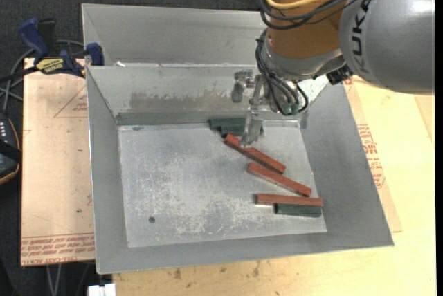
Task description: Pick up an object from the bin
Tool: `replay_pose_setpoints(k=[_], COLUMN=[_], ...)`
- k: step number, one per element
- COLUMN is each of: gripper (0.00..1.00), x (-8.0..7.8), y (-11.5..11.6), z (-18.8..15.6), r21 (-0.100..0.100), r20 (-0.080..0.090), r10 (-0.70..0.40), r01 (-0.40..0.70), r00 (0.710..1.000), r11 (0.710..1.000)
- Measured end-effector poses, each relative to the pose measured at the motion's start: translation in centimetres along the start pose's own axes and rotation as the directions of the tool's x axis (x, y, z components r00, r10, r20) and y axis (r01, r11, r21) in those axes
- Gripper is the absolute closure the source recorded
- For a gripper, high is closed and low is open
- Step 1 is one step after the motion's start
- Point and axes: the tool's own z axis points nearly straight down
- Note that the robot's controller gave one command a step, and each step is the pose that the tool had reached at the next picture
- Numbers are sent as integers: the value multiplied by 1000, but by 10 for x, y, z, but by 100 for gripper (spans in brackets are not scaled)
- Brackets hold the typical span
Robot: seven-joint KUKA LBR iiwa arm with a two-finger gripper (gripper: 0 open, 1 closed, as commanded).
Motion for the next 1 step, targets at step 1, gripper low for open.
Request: replay_pose_setpoints(k=[1], gripper=[0], x=[12], y=[-71], z=[113], r21=[0], r20=[-9], r10=[-148], r01=[148], r00=[989], r11=[989])
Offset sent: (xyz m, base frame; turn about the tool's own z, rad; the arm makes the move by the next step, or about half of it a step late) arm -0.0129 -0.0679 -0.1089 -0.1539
